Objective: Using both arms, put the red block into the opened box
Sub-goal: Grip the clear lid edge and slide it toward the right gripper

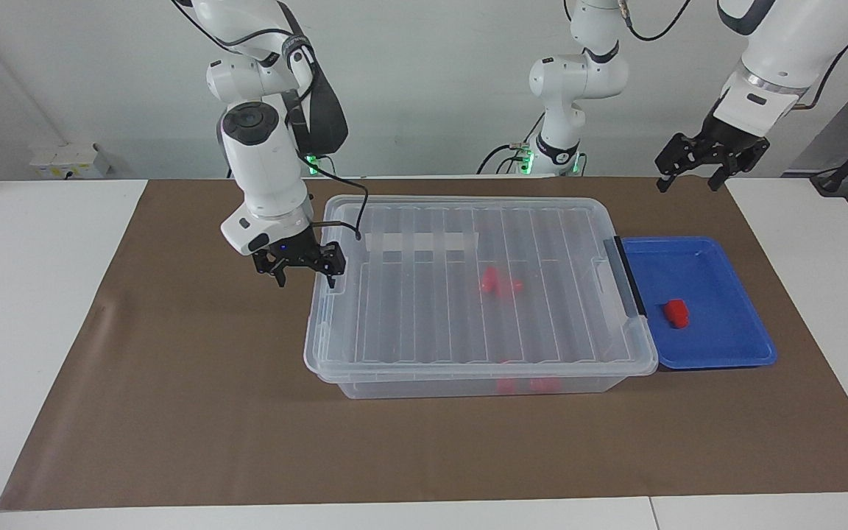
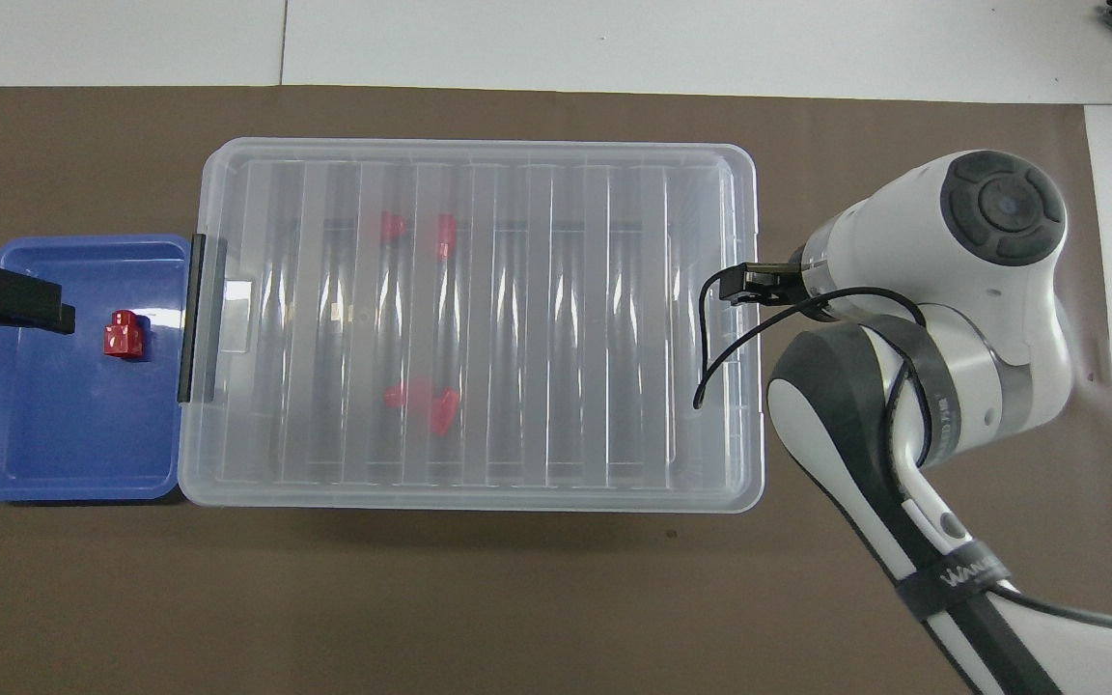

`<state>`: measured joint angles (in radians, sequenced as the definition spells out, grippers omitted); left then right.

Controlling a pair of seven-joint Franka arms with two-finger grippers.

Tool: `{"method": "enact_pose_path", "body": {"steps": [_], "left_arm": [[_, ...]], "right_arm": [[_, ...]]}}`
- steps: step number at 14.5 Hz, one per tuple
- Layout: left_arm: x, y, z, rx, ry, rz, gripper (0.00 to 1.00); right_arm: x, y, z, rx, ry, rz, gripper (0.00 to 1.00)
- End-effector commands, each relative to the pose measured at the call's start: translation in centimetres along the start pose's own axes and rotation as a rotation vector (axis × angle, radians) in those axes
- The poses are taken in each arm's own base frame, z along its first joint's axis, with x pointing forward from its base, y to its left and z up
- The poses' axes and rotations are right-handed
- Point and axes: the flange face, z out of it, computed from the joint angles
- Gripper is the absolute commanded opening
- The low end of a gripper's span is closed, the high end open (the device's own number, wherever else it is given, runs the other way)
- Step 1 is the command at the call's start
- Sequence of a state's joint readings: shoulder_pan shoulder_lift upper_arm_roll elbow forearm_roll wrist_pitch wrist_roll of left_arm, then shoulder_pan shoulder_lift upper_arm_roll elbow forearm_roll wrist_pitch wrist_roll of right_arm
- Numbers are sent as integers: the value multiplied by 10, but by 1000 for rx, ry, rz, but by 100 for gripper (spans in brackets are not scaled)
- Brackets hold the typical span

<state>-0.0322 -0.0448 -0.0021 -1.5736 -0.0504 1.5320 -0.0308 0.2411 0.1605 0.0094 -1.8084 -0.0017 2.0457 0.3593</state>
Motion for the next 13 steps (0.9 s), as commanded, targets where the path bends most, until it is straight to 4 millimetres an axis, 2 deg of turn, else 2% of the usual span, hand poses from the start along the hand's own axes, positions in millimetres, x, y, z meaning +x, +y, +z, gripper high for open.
{"method": "enact_pose_path", "body": {"steps": [1, 5, 8, 13], "left_arm": [[-6, -1, -2, -16, 13, 3, 100], [-6, -1, -2, -16, 13, 3, 100], [-6, 0, -2, -16, 13, 6, 100], [-5, 0, -3, -16, 20, 3, 100]], "right_arm": [[2, 23, -1, 11, -5, -5, 98], [13, 60, 0, 6, -6, -25, 98], [14, 75, 2, 0, -27, -67, 98], [17, 118, 2, -8, -70, -105, 98]]}}
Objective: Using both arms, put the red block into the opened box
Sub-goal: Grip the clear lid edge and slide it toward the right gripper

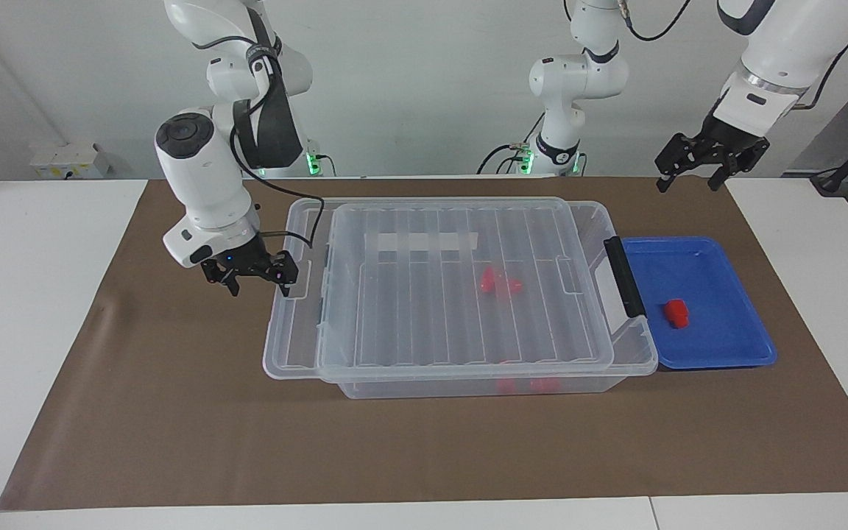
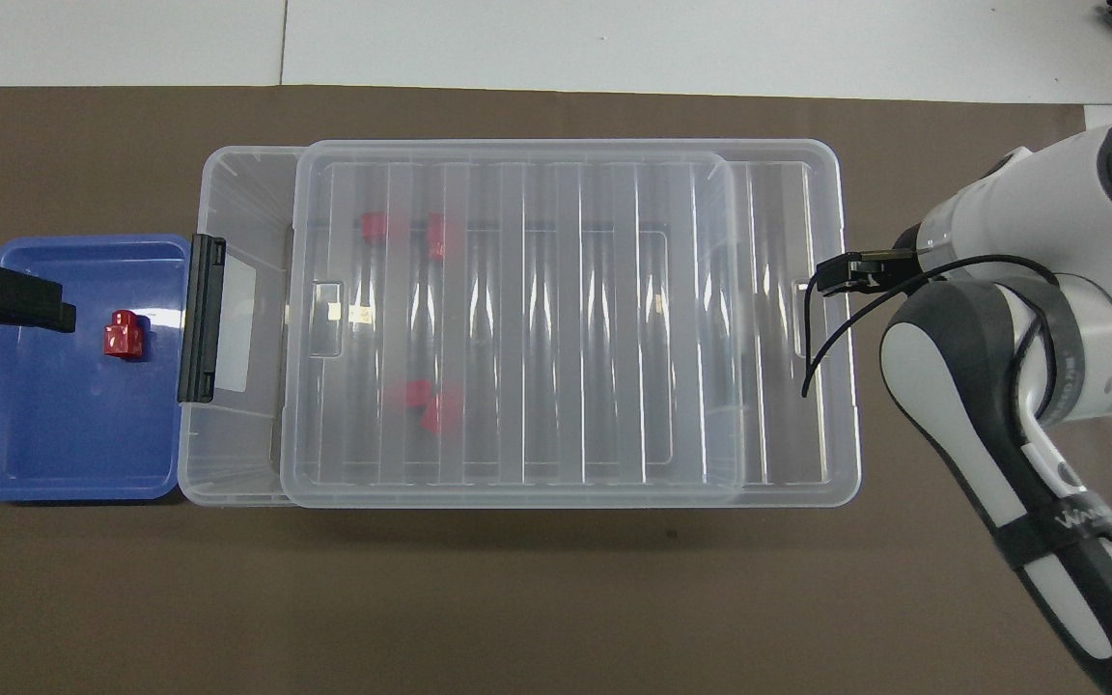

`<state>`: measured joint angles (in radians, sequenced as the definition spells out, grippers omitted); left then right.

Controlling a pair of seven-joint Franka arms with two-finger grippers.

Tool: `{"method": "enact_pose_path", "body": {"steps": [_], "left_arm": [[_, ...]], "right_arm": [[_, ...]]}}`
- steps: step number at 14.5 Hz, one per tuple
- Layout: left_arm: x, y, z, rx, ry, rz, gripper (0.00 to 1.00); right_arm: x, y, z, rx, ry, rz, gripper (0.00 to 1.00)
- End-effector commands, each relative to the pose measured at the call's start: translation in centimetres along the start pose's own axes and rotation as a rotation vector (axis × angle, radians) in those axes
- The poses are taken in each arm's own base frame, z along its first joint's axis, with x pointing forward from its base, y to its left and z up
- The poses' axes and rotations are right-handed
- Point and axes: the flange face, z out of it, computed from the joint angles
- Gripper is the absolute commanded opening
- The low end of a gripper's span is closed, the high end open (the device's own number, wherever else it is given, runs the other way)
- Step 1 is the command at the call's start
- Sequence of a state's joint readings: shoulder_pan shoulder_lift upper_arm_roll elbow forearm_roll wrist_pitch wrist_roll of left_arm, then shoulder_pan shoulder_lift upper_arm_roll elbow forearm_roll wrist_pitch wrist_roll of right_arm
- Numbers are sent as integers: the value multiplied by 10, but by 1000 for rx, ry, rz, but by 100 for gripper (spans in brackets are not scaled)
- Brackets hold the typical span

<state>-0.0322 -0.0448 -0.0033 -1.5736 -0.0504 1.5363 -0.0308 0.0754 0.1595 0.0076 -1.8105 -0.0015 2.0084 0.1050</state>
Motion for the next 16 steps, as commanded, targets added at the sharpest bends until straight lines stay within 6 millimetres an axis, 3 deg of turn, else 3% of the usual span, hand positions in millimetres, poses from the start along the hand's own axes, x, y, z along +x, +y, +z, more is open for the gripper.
{"method": "enact_pose_path", "body": {"steps": [1, 5, 9, 13, 16], "left_arm": [[-6, 0, -2, -16, 14, 3, 100], [-3, -3, -2, -16, 35, 0, 100], [2, -12, 15, -15, 55, -11, 100], [2, -19, 50, 9, 87, -11, 100], [3, -37, 73, 20, 107, 25, 100]], "right_arm": [[-8, 26, -1, 11, -42, -31, 98], [-7, 55, -1, 13, -42, -83, 98], [-8, 83, 0, 14, -46, -134, 98], [-9, 101, -1, 15, -50, -145, 98], [-11, 113, -1, 14, -53, -158, 98]]}}
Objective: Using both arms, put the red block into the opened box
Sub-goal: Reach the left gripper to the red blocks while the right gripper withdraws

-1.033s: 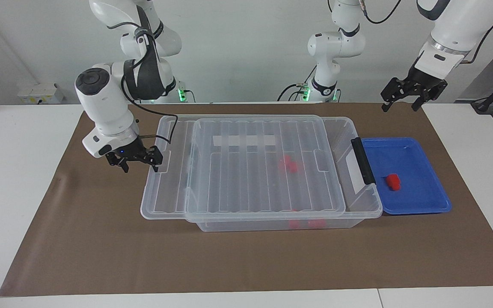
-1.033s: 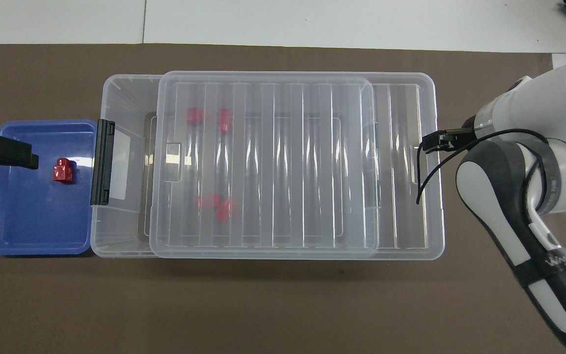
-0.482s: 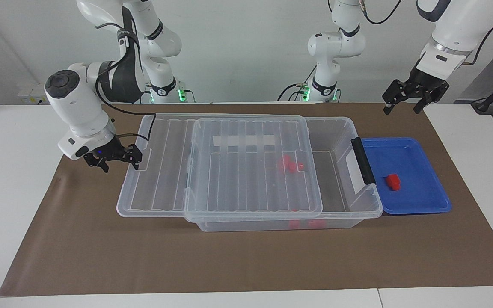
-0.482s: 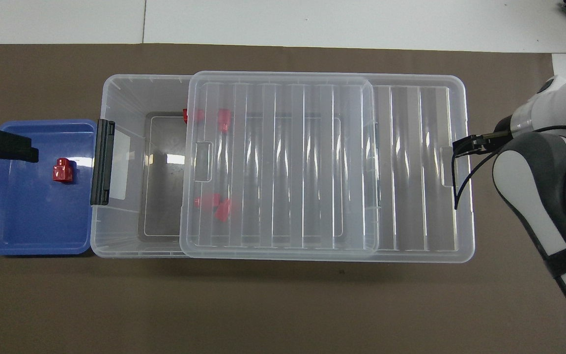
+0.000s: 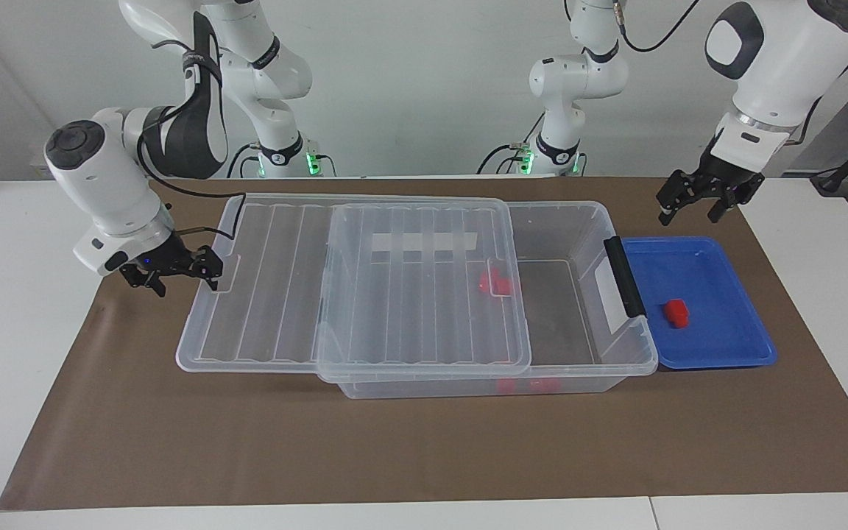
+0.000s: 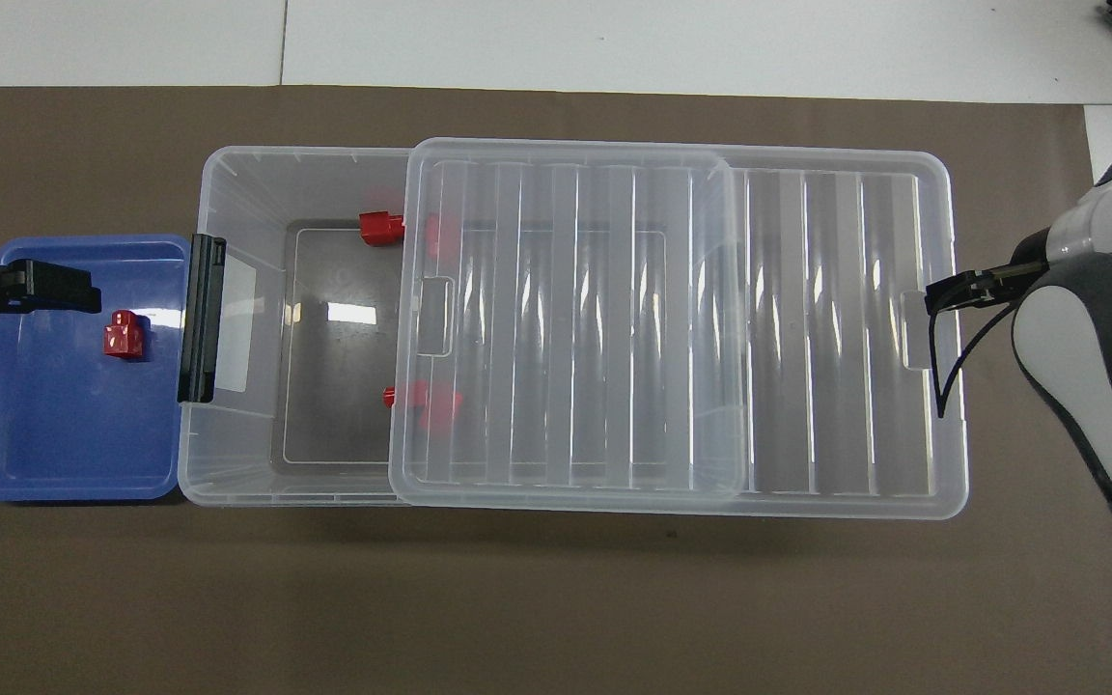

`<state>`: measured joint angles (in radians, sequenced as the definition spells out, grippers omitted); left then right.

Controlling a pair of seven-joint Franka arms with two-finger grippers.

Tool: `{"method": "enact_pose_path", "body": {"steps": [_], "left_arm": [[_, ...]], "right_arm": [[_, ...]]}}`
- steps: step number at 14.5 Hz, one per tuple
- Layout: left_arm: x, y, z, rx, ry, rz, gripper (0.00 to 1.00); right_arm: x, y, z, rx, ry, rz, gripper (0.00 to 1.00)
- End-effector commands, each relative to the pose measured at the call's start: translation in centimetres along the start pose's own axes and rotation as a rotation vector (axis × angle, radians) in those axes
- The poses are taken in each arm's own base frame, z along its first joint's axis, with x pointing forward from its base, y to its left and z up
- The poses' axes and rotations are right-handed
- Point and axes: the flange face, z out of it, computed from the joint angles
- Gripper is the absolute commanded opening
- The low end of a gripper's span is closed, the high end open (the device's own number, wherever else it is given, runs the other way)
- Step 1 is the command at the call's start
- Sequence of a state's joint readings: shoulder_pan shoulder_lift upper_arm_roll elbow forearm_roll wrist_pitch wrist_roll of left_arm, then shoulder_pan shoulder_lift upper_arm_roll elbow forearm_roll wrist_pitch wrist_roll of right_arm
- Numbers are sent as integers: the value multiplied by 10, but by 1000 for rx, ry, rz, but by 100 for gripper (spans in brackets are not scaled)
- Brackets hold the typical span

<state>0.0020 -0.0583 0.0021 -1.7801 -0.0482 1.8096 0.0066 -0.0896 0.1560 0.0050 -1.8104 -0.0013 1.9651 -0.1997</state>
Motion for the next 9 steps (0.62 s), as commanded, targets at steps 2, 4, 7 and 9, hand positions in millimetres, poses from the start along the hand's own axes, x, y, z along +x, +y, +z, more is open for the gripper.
{"method": "enact_pose_path", "body": {"steps": [2, 4, 7, 9], "left_arm": [[-9, -19, 19, 35, 19, 64, 100], [-12, -31, 46, 45, 21, 90, 100], [-18, -63, 75, 51, 14, 124, 100], [-30, -92, 112, 57, 17, 134, 100]], "right_arm": [[-10, 15, -1, 16, -12, -26, 98], [-9, 12, -3, 16, -10, -29, 98], [-8, 7, -8, 16, -9, -30, 98], [-12, 0, -26, 13, 5, 3, 98]]}}
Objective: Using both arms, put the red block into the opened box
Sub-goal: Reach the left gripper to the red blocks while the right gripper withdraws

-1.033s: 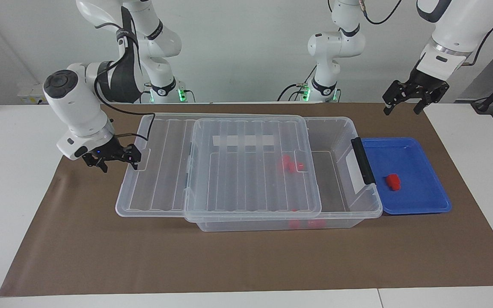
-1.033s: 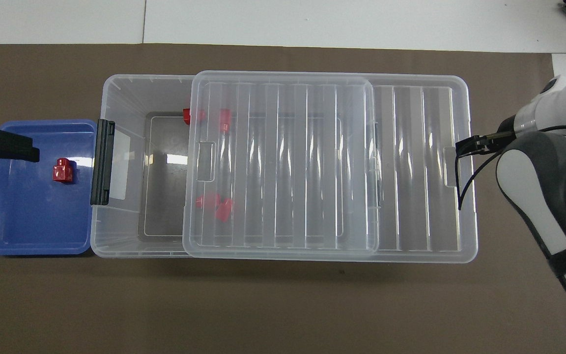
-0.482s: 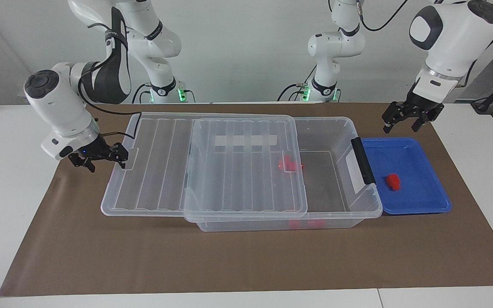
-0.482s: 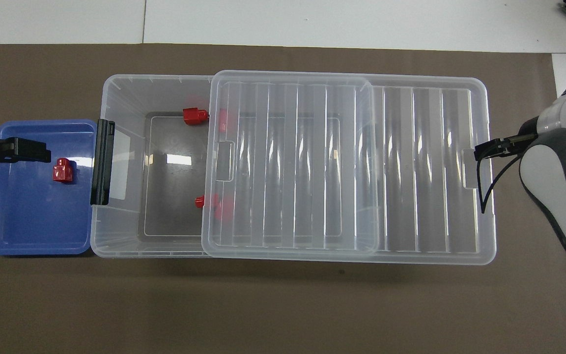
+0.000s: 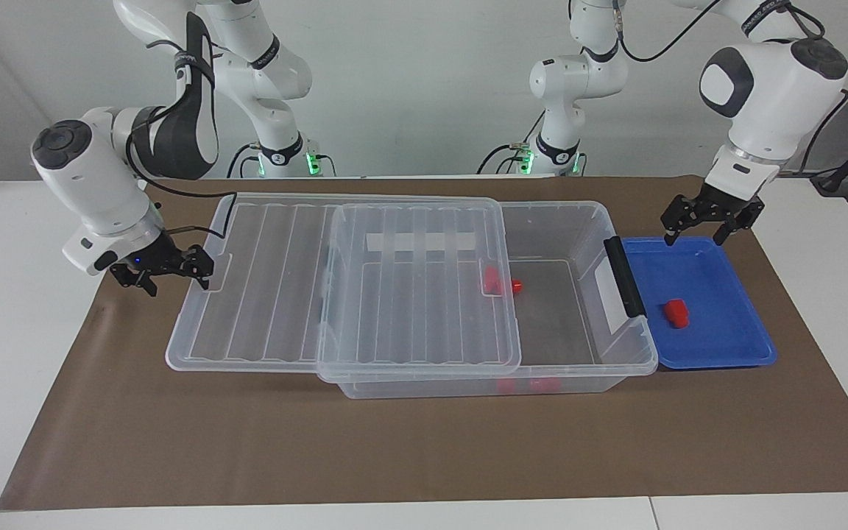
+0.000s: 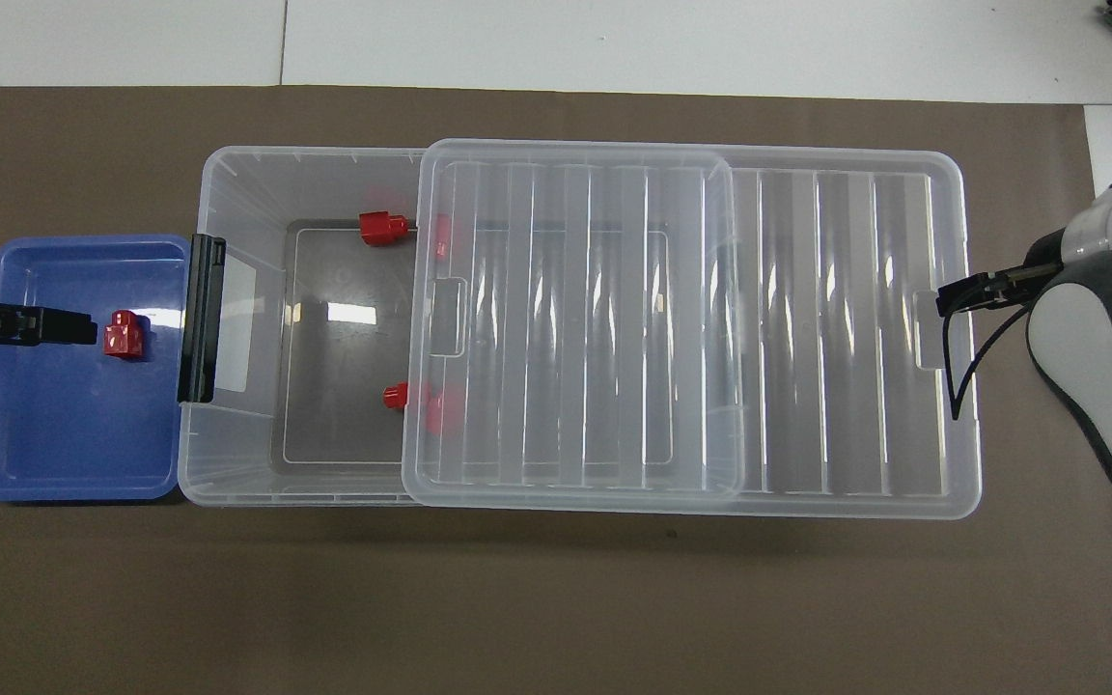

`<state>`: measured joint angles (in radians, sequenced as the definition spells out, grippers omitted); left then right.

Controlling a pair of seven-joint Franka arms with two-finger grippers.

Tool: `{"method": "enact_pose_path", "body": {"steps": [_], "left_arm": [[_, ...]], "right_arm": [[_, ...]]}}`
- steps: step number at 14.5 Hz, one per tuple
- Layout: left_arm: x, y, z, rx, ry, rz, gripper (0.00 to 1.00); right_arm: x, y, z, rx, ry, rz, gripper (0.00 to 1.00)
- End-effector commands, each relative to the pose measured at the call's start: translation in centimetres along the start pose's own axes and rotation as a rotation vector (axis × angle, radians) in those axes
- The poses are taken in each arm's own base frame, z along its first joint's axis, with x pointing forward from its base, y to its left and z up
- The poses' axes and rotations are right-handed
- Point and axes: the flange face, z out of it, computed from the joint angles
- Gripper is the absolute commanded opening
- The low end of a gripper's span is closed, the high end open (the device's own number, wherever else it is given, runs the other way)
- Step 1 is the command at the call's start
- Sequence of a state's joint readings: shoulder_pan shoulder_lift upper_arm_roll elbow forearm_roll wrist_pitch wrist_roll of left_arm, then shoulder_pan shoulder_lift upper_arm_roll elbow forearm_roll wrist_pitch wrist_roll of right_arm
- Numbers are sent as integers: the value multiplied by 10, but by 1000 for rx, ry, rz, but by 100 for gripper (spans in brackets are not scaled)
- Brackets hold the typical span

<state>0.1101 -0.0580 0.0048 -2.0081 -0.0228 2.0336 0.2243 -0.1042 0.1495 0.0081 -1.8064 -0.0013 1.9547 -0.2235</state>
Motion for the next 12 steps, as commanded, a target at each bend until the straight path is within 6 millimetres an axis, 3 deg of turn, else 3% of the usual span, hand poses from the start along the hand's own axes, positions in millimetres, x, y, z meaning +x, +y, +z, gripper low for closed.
{"method": "enact_pose_path", "body": {"steps": [1, 4, 7, 10, 12], "left_arm": [[-20, -24, 36, 26, 29, 46, 100], [-20, -20, 59, 21, 13, 51, 100], [-19, -14, 79, 27, 35, 63, 100], [-14, -4, 97, 25, 37, 82, 100], [-10, -7, 112, 28, 41, 91, 100]], "right_arm": [[-12, -15, -31, 12, 8, 39, 99], [-23, -41, -60, 11, 13, 131, 99], [-35, -44, -93, 7, 49, 155, 99], [-32, -43, -135, 6, 57, 164, 99], [-33, -45, -152, 3, 74, 193, 99]]}}
